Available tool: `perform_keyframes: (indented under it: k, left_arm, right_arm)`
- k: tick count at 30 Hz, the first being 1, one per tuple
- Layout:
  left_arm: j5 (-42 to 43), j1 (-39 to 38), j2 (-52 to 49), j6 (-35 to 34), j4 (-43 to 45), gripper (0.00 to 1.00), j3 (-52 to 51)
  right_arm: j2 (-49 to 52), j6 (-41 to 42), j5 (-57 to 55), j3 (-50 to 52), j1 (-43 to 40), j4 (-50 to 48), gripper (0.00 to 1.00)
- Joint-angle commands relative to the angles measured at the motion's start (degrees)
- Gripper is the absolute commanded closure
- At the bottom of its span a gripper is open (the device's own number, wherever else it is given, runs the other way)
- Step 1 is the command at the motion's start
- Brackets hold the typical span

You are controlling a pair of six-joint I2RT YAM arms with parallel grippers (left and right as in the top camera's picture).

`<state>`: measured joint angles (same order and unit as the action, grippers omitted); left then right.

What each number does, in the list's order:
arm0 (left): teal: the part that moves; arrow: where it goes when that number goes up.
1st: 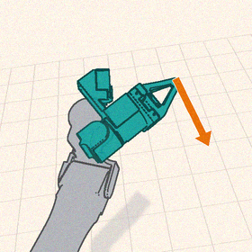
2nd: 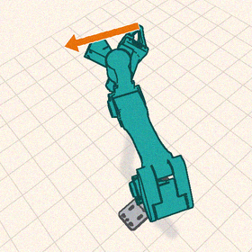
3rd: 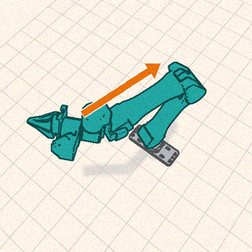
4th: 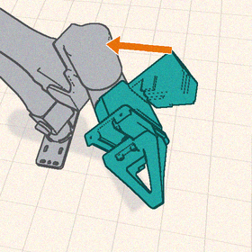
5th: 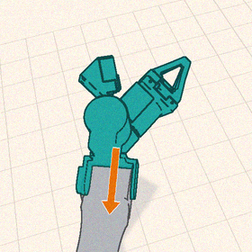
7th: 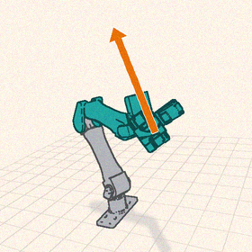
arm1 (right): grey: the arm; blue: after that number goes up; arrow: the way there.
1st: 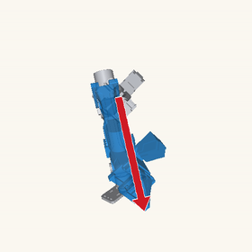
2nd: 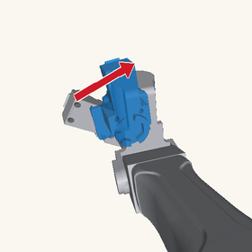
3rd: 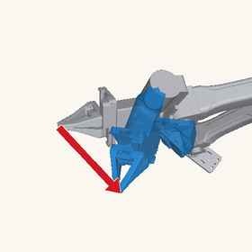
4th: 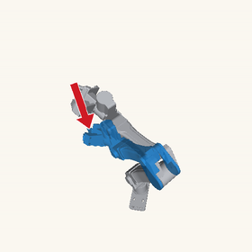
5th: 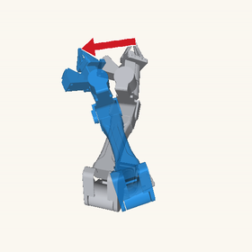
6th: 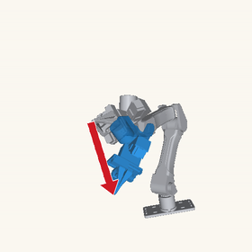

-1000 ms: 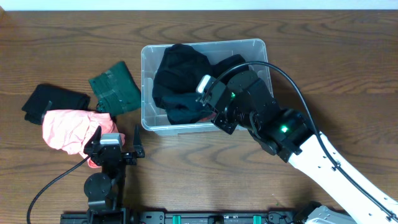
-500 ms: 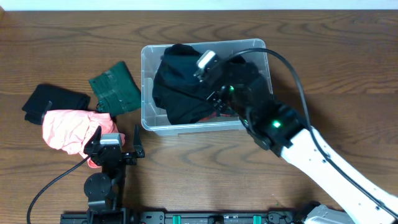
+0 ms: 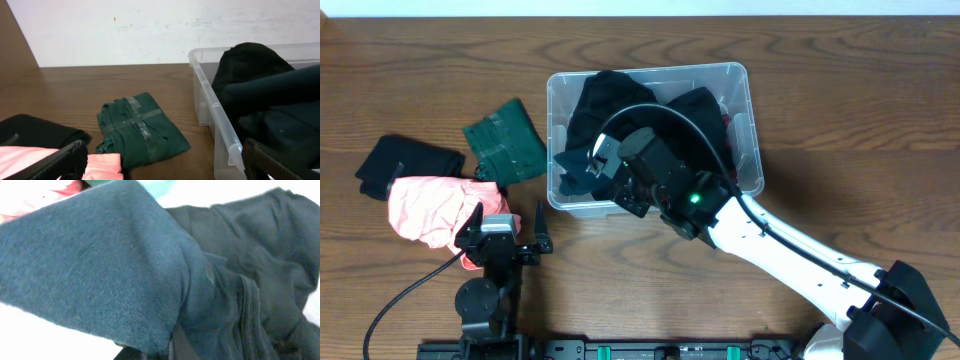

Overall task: Pack container
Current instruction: 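Push and tuck the cloth down inside the bin with the right gripper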

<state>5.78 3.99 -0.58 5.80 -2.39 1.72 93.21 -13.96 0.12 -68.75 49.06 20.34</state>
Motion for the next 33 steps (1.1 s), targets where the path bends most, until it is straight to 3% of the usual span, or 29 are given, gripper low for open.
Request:
perform_keyframes:
  k: [1, 4, 6, 8, 10, 15, 18, 27, 33]
  left_arm:
    - [0.3, 0.2, 0.3, -0.5, -1.0, 0.02, -1.5]
    - [0.3, 0.2, 0.3, -0.5, -1.0, 0.02, -1.5]
    - [0.3, 0.2, 0.3, -0.5, -1.0, 0.02, -1.5]
    - [0.3, 0.2, 0.3, -0.5, -1.0, 0.02, -1.5]
    - [0.4, 0.2, 0.3, -0.5, -1.0, 0.02, -1.5]
    - [0.3, 0.2, 0.3, -0.5, -1.0, 0.02, -1.5]
    - [0.3, 0.2, 0.3, -0.5, -1.0, 0.02, -1.5]
    - [0.3, 0.2, 0.3, -0.5, -1.0, 0.02, -1.5]
    - [0.4, 0.2, 0.3, -0.5, -1.0, 0.02, -1.5]
  right_arm:
    - [-2.5, -1.6, 1.4, -0.9, 1.3, -0.5, 0.63]
    - [-5.0, -1.6, 1.2, -0.9, 1.2, -1.2, 0.27]
    - [-7.0, -1.6, 0.1, -0.9, 0.9, -1.8, 0.2]
    - [-8.7, -2.4, -1.6, -0.9, 0.8, -2.9, 0.2]
    - [-9.8, -2.8, -4.4, -0.9, 0.8, -4.5, 0.25]
    - [-9.4, -1.7, -7.2, -0.9, -0.5, -7.6, 0.73]
    - [-7.5, 1.6, -6.6, -0.9, -1.5, -7.3, 0.89]
    - [3.1, 5.8, 12.5, -0.9, -2.2, -0.1, 0.84]
    - [6.8, 10.7, 11.8, -0.9, -2.7, 2.6, 0.74]
